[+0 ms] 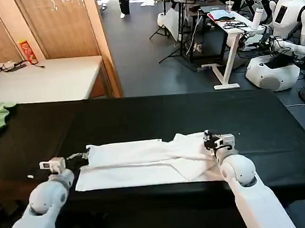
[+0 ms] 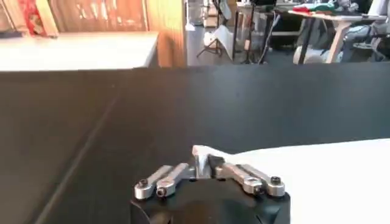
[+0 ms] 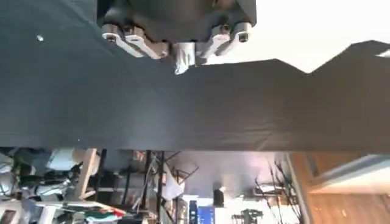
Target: Fold and organize the clothes.
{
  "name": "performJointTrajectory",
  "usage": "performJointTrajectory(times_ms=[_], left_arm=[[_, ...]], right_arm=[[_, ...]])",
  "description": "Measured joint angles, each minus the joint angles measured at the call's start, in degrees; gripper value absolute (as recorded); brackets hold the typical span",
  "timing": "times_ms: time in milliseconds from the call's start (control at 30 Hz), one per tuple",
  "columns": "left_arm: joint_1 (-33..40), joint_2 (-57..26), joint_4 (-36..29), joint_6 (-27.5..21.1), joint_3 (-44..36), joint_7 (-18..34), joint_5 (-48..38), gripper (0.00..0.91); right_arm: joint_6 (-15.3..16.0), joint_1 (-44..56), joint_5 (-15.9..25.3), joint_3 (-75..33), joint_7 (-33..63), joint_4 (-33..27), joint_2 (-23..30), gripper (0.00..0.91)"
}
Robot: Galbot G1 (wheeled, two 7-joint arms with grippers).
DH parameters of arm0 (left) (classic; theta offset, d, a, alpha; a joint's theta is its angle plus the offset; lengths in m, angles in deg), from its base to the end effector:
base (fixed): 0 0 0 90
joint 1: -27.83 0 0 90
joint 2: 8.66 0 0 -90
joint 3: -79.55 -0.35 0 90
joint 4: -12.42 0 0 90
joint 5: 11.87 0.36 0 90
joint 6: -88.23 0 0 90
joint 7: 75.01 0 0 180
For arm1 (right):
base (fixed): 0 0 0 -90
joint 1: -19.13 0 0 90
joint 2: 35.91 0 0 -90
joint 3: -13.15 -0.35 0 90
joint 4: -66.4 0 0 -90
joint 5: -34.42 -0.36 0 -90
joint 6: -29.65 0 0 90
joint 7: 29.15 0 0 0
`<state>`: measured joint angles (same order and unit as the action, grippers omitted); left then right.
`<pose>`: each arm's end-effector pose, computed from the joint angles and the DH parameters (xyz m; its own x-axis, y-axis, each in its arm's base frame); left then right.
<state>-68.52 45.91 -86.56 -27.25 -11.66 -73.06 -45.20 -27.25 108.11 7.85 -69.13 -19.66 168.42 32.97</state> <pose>0.3264 0.1642 -0.2816 -0.9042 0.0509 0.4241 0.0766 0.9961 0.0437 0.3537 -0.0550 -0.2673 -0.9103 -0.0684 0.4083 -0.0649 0.9976 0.0225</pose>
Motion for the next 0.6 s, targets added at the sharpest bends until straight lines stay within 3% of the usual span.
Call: performJointTrajectory(times_ms=[300, 433, 600], left_arm=[[-3.4, -2.1, -3.2, 0.7, 3.6, 0.1, -2.4, 0.878], [-6.6, -0.6, -5.9, -0.7, 5.6, 1.4, -8.3, 0.878], [-11.5, 2.3, -8.7, 0.6, 7.0, 0.8, -7.4, 0.878]], right_arm=[[0.6, 5.0, -1.1, -1.8, -0.6, 8.2, -2.6, 0.878], [0.6, 7.3, -1.7, -3.1, -0.8, 11.0, -3.3, 0.878], [0.3, 10.1, -1.8, -5.1, -1.1, 13.7, -4.1, 0.878]])
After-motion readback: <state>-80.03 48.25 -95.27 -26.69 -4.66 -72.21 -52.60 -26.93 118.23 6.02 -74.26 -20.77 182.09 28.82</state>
